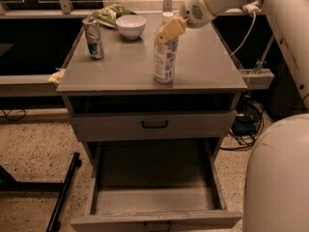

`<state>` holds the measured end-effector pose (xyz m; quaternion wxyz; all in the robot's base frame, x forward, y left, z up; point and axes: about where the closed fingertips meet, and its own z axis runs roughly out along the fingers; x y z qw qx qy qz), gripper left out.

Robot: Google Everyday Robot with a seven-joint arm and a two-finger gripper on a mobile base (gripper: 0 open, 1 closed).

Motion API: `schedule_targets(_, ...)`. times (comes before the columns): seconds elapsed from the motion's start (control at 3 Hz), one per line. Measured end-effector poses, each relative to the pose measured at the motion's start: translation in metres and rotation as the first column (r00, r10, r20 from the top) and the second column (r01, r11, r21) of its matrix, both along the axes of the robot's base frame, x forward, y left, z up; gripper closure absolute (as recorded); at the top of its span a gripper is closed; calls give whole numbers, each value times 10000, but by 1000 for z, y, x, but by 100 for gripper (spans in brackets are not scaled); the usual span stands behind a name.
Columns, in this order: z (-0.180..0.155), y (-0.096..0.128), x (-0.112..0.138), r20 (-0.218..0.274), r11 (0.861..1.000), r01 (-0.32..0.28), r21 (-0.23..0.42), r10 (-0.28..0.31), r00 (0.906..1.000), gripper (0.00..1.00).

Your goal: Pick blue plastic bottle from middle drawer and place on counter

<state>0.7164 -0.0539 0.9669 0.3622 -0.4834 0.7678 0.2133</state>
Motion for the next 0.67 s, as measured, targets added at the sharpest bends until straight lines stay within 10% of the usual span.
schedule_targets(0.67,0,0,0,0,10000,0,0,0,10000,0)
